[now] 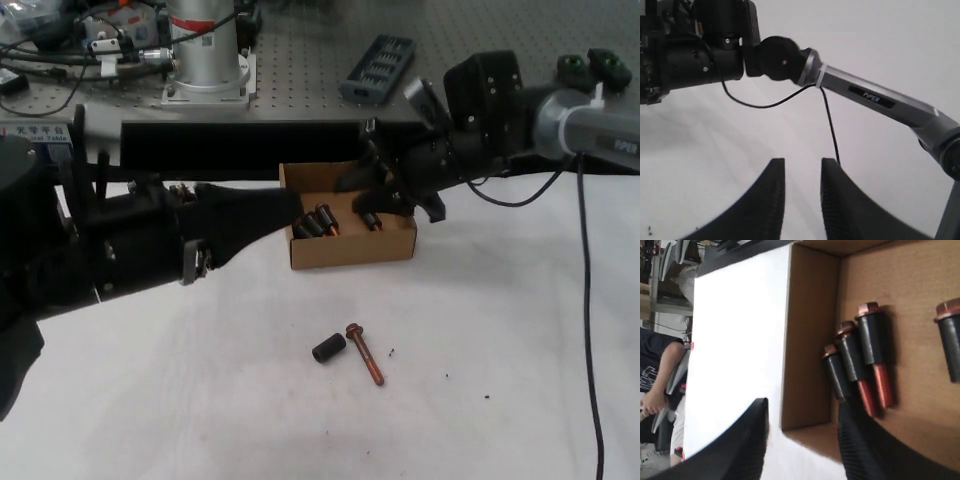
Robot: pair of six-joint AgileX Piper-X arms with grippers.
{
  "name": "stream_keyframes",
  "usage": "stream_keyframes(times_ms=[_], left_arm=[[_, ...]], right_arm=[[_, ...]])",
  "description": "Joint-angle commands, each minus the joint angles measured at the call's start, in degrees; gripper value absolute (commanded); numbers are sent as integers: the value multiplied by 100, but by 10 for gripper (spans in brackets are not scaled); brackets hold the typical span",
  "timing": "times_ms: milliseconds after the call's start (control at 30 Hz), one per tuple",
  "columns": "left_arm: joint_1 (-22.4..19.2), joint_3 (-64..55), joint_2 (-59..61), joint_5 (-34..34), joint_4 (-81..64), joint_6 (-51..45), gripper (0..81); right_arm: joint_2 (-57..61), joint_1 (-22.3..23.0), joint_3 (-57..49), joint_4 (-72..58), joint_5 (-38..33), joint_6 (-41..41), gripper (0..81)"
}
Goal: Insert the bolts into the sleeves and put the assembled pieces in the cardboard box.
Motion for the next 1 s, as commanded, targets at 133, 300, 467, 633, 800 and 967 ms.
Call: stream_keyframes(times_ms=[133, 300, 467, 633, 800, 967], left_arm=[[-605, -182, -82, -1012, 1825, 1126, 191], [-1049, -617, 121, -2063, 2883, 1362, 191], [-1103, -1339, 649, -2213, 4096, 1252, 192], [-1103, -1992, 1164, -2213, 4727, 1330, 246], [-1192, -2578, 1668, -2449, 5269, 1330, 269], [-1335, -2966, 2029, -2506, 5762, 1330, 266]], right_arm=[[-1053, -102, 46, 1947, 1242, -2319, 280], [-1970, -182, 954, 1800, 1438, -2490, 276], [-2897, -199, 2151, 1157, 1320, -2058, 276], [-3850, -199, 3388, 481, 1320, -1602, 276], [-4792, -199, 4305, -453, 1320, -866, 274], [-5534, -199, 4587, -584, 1330, -727, 274]])
